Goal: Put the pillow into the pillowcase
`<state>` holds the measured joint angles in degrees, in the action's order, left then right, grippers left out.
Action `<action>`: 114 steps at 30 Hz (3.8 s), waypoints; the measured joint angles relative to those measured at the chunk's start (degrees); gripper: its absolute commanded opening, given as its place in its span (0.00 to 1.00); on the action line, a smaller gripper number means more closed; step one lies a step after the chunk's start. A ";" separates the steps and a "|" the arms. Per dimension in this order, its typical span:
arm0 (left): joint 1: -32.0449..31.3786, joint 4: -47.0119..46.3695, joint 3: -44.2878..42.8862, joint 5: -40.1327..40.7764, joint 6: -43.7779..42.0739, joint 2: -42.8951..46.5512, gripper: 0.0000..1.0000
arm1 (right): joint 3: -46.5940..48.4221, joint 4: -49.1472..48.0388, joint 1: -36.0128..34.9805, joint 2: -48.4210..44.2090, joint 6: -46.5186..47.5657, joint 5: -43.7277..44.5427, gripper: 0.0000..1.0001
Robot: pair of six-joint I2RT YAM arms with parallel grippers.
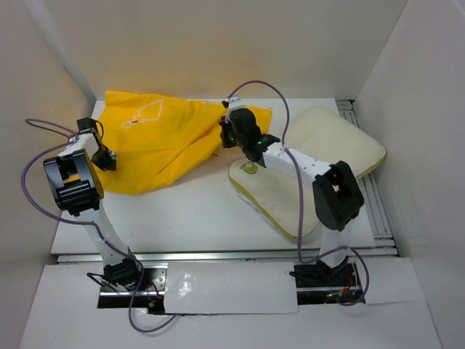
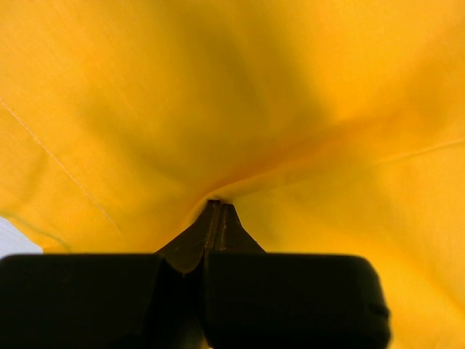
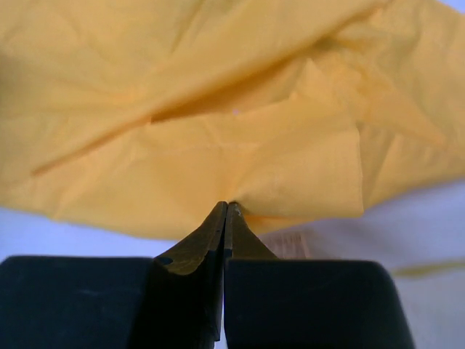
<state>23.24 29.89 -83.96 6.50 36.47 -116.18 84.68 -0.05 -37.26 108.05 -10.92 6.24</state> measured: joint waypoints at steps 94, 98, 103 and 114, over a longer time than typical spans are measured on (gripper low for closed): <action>-31.56 -2.86 -6.16 -13.16 -12.26 -3.93 1.00 | -23.17 38.88 -16.17 -38.10 -18.75 19.47 0.91; -29.97 -1.57 -6.73 -12.90 -12.33 -3.93 1.00 | -23.08 35.01 -8.20 -36.57 -17.53 19.30 0.90; -30.67 2.08 -16.85 -10.14 -13.14 -6.60 1.00 | -22.82 28.22 -3.15 -30.56 -15.47 16.48 0.90; -32.74 3.56 -19.67 -4.20 -15.45 -12.74 0.97 | -18.03 21.81 -1.20 -17.33 -13.64 13.05 0.90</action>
<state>-9.50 33.45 -103.63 2.31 21.02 -128.92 66.65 21.76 -38.46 90.72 -24.56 19.29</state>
